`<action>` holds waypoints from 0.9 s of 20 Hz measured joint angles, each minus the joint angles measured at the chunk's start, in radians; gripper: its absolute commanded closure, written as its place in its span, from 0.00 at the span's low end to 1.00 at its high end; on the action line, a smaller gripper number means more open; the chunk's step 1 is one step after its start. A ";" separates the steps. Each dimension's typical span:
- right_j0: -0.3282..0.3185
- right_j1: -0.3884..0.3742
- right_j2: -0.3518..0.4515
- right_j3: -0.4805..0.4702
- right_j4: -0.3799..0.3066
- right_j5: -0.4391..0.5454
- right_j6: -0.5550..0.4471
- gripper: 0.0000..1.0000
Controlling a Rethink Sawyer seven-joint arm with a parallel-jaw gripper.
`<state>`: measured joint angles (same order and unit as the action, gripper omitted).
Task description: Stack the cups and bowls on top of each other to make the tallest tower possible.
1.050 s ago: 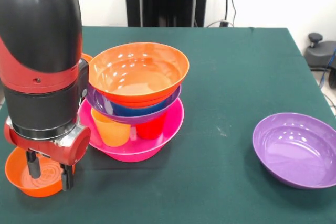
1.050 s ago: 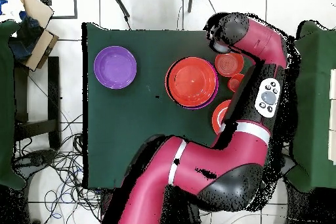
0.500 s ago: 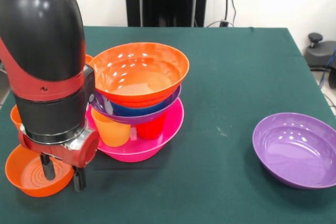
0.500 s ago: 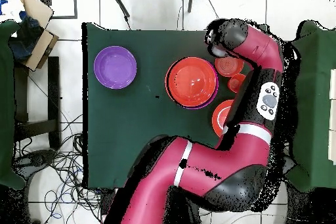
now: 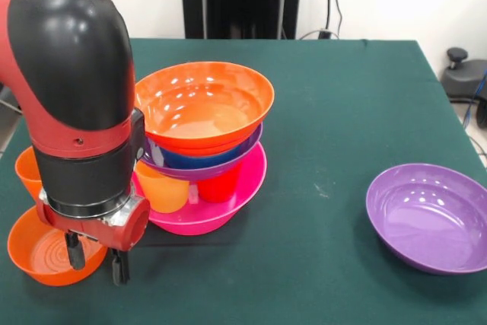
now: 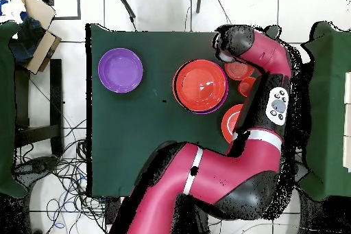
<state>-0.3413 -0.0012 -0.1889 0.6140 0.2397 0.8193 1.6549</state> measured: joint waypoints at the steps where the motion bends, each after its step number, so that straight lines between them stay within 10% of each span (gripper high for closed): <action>1: 0.000 0.000 0.002 0.000 -0.004 -0.002 0.000 0.00; 18: -0.005 -0.010 0.012 0.017 -0.093 -0.003 0.000 0.00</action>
<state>-0.3467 -0.0113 -0.1773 0.6307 0.1469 0.8166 1.6549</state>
